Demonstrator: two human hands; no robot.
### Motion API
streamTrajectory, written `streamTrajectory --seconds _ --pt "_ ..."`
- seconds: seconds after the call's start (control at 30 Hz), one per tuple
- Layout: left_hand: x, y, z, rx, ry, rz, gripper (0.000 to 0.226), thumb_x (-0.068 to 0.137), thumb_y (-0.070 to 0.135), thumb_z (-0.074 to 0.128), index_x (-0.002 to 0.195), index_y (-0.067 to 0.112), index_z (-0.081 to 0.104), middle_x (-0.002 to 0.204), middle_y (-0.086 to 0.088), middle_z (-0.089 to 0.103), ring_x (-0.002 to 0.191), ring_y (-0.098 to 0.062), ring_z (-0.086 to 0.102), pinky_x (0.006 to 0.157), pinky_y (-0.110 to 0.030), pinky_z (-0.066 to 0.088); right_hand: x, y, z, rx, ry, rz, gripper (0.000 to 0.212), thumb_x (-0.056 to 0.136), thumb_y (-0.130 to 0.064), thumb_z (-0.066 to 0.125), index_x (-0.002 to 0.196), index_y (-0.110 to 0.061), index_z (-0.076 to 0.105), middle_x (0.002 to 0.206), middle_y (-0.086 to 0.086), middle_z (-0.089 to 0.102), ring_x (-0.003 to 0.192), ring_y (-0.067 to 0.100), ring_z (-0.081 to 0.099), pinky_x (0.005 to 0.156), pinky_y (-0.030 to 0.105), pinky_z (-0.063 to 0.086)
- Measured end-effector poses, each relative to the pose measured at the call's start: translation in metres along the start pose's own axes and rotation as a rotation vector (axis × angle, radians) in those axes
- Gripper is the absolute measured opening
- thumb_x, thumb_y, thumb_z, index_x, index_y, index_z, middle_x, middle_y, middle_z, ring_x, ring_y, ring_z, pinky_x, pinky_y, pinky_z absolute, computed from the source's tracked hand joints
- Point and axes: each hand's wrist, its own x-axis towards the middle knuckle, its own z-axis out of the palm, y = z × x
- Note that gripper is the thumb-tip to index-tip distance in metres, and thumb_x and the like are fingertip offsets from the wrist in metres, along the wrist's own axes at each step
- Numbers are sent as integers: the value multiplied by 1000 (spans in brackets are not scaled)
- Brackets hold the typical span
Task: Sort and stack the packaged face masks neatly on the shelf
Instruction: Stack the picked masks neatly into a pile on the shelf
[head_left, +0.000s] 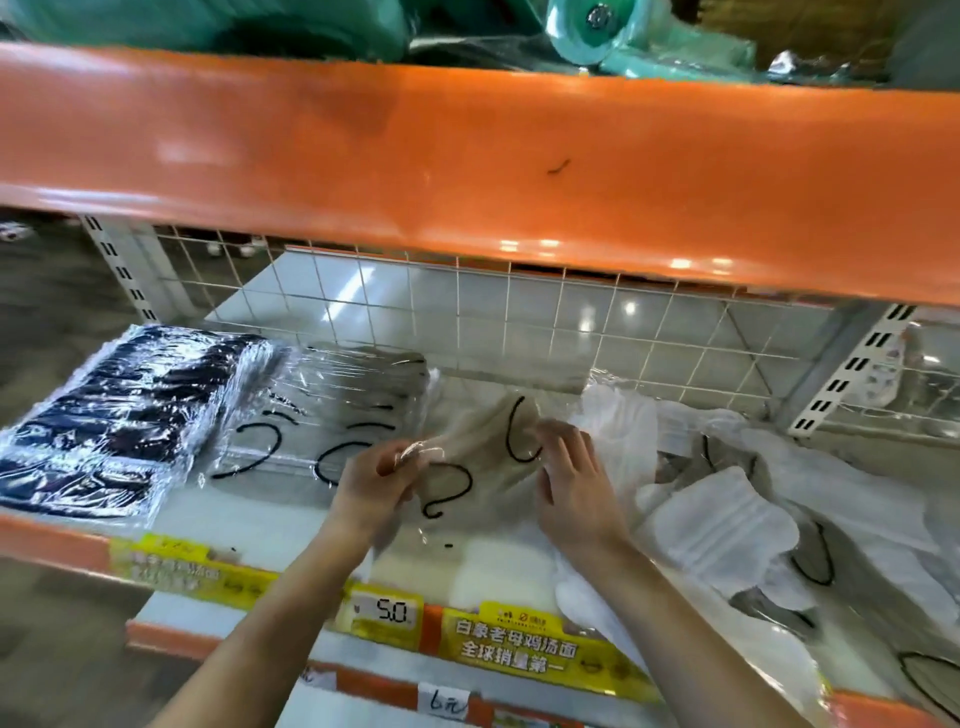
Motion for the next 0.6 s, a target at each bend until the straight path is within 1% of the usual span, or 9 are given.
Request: streamTrajectory --seconds 0.1,0.2,0.23,0.3,0.37,0.4,0.47,0.53,0.6 --pt "2 -2 -11 -74 -1 -38 13 90 0 59 87 10 66 53 3 48 39 -1 39 40 -12 30 4 -4 4 -41 -95 -100 61 68 -1 49 128 -13 45 128 6 49 117 23 42 106 34 32" --pt "1 -1 -23 -61 -45 -50 13 91 0 57 94 9 66 44 9 48 38 -1 39 39 -10 29 4 -11 5 -59 -218 -218 60 74 -9 42 134 -16 42 133 0 44 124 21 39 115 35 19" --pt "1 -1 -29 -63 -46 -50 13 91 2 58 96 9 67 51 6 52 45 -7 43 41 -11 30 4 -12 5 -35 -238 -249 54 80 -14 39 134 -16 42 134 0 44 126 20 39 116 35 16" --pt "-1 -2 -40 -96 -43 -58 14 90 5 60 94 12 71 70 -12 57 65 -21 48 51 -22 36 3 -16 9 22 -276 -314 43 95 -32 35 134 -16 43 135 0 45 130 20 38 117 35 15" --pt "-1 -4 -49 -130 -30 -87 14 89 9 62 91 14 74 76 -16 57 71 -24 47 59 -27 35 2 -20 16 -4 -316 -378 52 95 -51 38 134 -17 42 137 -1 45 133 18 35 116 34 15" --pt "-1 -4 -54 -136 -24 -102 13 89 10 62 94 12 74 74 -14 57 69 -21 47 59 -25 33 4 -21 20 -32 -313 -413 54 92 -51 44 133 -17 43 136 -1 45 131 18 35 115 33 16" --pt "-2 -6 -61 -125 -16 -125 15 91 11 61 100 8 71 76 -13 57 72 -20 47 58 -24 31 8 -25 26 -57 -296 -473 53 82 -38 53 129 -15 49 132 2 51 127 19 38 112 31 18" --pt "-3 -7 -68 -101 -17 -118 10 91 13 61 94 15 71 81 -15 57 77 -22 46 62 -27 32 14 -29 31 -48 -280 -509 54 73 -27 53 125 -14 53 127 3 55 121 18 41 109 29 22" --pt "-4 -6 -76 -47 -16 -78 11 91 13 62 92 20 70 75 -14 58 69 -19 49 59 -25 35 18 -34 35 -34 -259 -530 51 73 -22 50 123 -14 57 124 3 57 116 18 46 104 31 30"
